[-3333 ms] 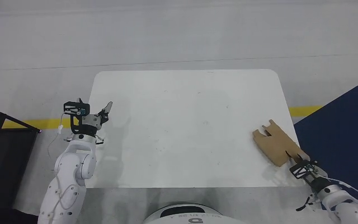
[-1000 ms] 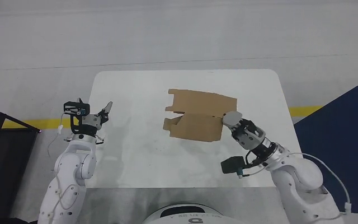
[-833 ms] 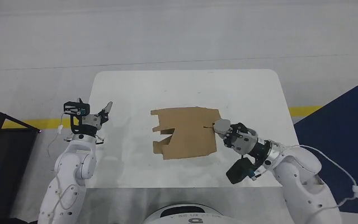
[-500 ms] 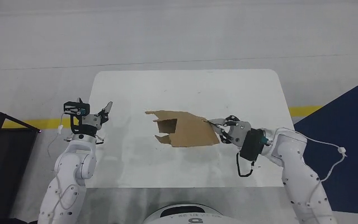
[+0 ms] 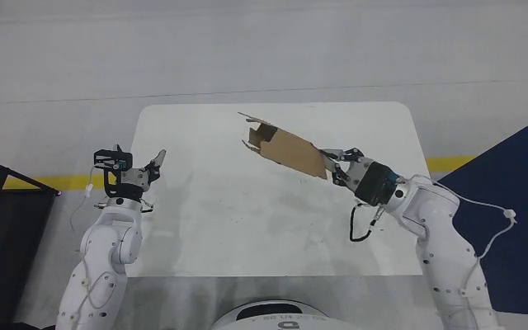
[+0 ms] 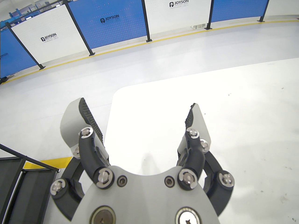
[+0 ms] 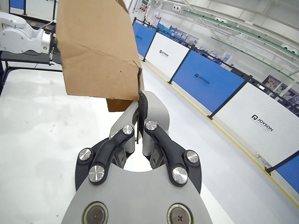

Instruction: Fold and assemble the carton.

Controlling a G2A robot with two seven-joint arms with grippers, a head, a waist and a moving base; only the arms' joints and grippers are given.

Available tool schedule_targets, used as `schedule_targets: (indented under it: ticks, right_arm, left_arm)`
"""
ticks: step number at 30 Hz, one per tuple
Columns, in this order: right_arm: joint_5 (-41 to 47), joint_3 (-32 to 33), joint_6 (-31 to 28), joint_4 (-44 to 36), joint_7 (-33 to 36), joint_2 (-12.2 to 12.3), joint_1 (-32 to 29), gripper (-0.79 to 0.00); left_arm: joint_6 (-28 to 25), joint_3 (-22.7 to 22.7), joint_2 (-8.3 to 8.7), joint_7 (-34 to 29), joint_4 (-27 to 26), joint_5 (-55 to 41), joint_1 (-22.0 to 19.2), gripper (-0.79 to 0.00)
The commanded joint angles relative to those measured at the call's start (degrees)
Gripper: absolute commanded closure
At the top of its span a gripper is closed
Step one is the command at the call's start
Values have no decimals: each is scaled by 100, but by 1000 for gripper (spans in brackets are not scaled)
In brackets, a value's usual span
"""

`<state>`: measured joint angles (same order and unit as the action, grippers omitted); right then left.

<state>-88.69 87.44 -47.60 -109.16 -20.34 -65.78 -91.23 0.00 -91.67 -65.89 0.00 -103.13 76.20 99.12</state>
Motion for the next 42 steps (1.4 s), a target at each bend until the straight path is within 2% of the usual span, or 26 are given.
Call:
schedule_targets:
  ticks: [1, 2, 8, 15, 20, 27, 31, 36, 42]
  right_arm:
    - [1123, -25, -850, 448, -5, 15, 181, 0]
    - [1601, -67, -1040, 573, -2, 26, 260, 0]
    - [3369, -441, -1040, 420, 463, 247, 413, 0]
    - [5656, -1009, -1040, 86, 1167, 720, 703, 0]
    - [6263, -1090, -1040, 1, 1579, 1016, 852, 0]
    - [6679, -1305, -1040, 53, 1633, 1277, 1043, 0]
    - [7514, -1688, -1040, 165, 1858, 1405, 1202, 0]
    - [8367, -2109, -1040, 508, 2783, 1517, 1573, 0]
    - [9264, -2576, -1040, 765, 3883, 1532, 1993, 0]
  left_arm:
    - [0, 0, 0, 0, 0, 0, 0, -785]
    - [0, 0, 0, 0, 0, 0, 0, -785]
    - [0, 0, 0, 0, 0, 0, 0, -785]
    - [0, 0, 0, 0, 0, 0, 0, -785]
    - [0, 0, 0, 0, 0, 0, 0, -785]
    - [0, 0, 0, 0, 0, 0, 0, -785]
    - [0, 0, 0, 0, 0, 0, 0, -785]
    - [0, 0, 0, 0, 0, 0, 0, -785]
    - [0, 0, 0, 0, 0, 0, 0, -785]
